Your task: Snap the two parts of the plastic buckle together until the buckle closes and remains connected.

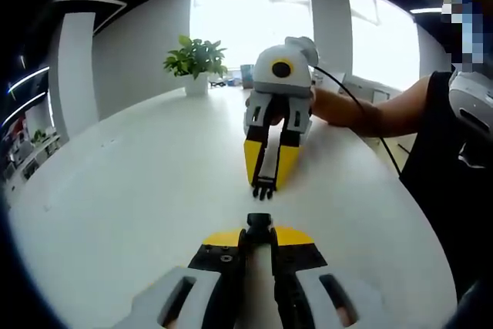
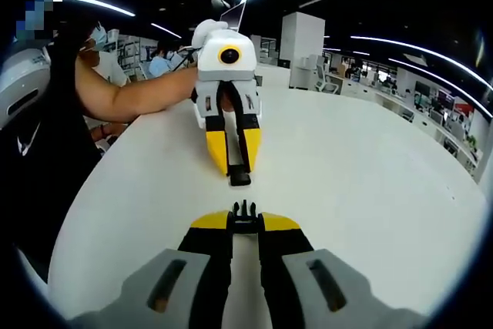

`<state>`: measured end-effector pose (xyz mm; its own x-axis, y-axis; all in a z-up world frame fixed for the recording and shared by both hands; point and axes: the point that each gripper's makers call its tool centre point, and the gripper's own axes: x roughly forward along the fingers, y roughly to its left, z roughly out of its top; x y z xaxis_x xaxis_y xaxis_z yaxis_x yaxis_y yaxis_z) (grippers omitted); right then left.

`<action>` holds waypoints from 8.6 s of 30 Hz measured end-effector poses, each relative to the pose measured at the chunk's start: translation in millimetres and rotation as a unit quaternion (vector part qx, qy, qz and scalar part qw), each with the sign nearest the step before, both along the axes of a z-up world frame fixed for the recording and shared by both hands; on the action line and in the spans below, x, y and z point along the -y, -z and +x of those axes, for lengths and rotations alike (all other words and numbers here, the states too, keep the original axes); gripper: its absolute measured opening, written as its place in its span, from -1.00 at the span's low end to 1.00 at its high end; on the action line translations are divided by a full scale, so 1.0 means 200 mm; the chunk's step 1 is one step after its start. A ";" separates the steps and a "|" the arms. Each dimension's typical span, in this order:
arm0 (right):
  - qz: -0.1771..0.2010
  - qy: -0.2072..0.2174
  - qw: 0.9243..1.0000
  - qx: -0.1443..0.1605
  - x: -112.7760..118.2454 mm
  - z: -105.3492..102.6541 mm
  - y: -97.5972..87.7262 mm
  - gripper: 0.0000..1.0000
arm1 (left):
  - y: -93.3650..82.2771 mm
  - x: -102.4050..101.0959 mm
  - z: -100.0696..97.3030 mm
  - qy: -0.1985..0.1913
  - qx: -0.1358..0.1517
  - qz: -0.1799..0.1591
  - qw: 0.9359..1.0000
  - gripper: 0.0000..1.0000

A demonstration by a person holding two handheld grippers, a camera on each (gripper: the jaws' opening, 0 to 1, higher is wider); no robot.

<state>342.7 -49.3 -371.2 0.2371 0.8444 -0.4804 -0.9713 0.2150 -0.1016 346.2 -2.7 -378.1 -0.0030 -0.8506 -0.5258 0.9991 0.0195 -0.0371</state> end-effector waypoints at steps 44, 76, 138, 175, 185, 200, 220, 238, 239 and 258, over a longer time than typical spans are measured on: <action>0.012 -0.014 1.000 0.000 -0.04 -0.02 0.00 -0.75 | 0.00 0.05 -0.04 0.018 -0.002 -0.013 1.000 -0.77; 0.020 -0.017 1.000 -0.006 -0.05 -0.02 0.01 -0.75 | 0.00 0.06 -0.05 0.021 -0.002 -0.014 1.000 -0.77; 0.030 -0.028 0.999 -0.011 -0.08 -0.03 0.01 -0.77 | 0.00 0.10 -0.08 0.032 0.009 -0.016 0.999 -0.80; 0.030 -0.039 0.999 -0.010 -0.08 -0.04 0.01 -0.80 | 0.00 0.12 -0.07 0.072 -0.019 -0.024 0.997 -0.81; 0.030 -0.044 0.999 -0.011 -0.08 -0.04 0.01 -0.80 | 0.00 0.13 -0.08 0.088 -0.024 -0.025 0.996 -0.81; 0.029 -0.050 0.998 -0.015 -0.09 -0.04 0.02 -0.80 | 0.01 0.16 -0.07 0.088 -0.022 -0.032 0.995 -0.81; 0.037 -0.050 0.998 -0.014 -0.11 -0.05 0.01 -0.78 | 0.01 0.14 -0.11 0.078 -0.013 -0.038 0.996 -0.77; 0.039 -0.049 0.998 -0.019 -0.11 -0.05 0.01 -0.78 | 0.00 0.13 -0.08 0.040 -0.010 -0.041 0.998 0.31; 0.038 -0.049 0.998 -0.019 -0.11 -0.05 0.01 -0.78 | -0.02 0.15 -0.08 0.037 -0.011 -0.054 0.998 0.52; 0.039 -0.042 0.998 -0.019 -0.11 -0.04 0.01 -0.78 | -0.08 0.14 0.02 -0.020 -0.006 -0.080 0.997 0.99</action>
